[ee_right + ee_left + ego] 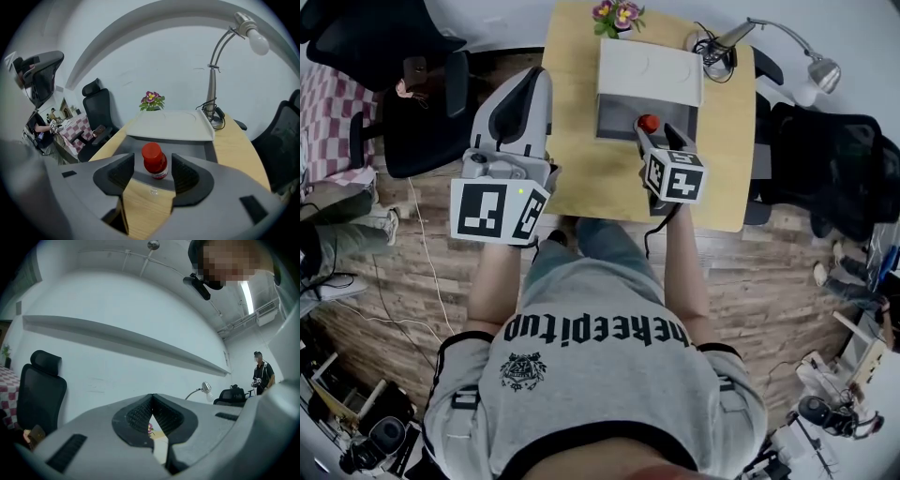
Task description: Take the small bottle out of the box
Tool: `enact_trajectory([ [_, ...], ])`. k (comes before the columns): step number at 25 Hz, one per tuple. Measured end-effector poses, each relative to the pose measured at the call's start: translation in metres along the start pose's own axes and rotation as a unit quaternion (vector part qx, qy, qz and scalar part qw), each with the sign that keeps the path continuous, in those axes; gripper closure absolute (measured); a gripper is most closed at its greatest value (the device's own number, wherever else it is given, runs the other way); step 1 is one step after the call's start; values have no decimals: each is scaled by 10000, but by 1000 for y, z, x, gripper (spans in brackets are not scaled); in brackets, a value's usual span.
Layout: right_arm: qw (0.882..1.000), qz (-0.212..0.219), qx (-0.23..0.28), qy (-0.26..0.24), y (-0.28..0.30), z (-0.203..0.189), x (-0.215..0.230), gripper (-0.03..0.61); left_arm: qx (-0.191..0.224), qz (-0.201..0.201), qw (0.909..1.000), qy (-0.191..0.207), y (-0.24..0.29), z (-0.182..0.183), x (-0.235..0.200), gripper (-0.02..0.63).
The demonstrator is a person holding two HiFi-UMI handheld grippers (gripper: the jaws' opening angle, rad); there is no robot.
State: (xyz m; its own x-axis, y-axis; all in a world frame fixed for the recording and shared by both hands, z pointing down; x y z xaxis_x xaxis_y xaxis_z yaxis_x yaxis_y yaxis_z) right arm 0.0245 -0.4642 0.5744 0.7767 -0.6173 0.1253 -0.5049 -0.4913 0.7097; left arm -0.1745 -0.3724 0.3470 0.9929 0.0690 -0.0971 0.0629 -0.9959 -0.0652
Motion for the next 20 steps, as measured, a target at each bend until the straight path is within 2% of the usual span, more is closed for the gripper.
enact_trajectory([
  [11, 9969, 10, -723, -323, 29, -4, 1, 347, -102, 212, 9997, 24, 4, -7, -8, 609],
  [20, 9926, -56, -1123, -457, 50, -10, 6, 347, -131, 402, 9991, 47, 5, -9, -15, 609],
])
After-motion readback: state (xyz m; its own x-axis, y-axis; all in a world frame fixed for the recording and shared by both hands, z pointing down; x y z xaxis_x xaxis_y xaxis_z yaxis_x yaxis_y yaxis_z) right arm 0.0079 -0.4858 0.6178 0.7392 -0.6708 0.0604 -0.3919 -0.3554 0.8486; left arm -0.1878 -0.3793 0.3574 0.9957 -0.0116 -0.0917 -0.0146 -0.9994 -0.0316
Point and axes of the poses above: the fingertips, and each gripper's own axes: y forward along the fingers, x to its right, z out of its top, the point moved 4 cm from there along -y, backward along the fingers, and after that the axes turned 3 degrees about -z, right-handed, at the moved point
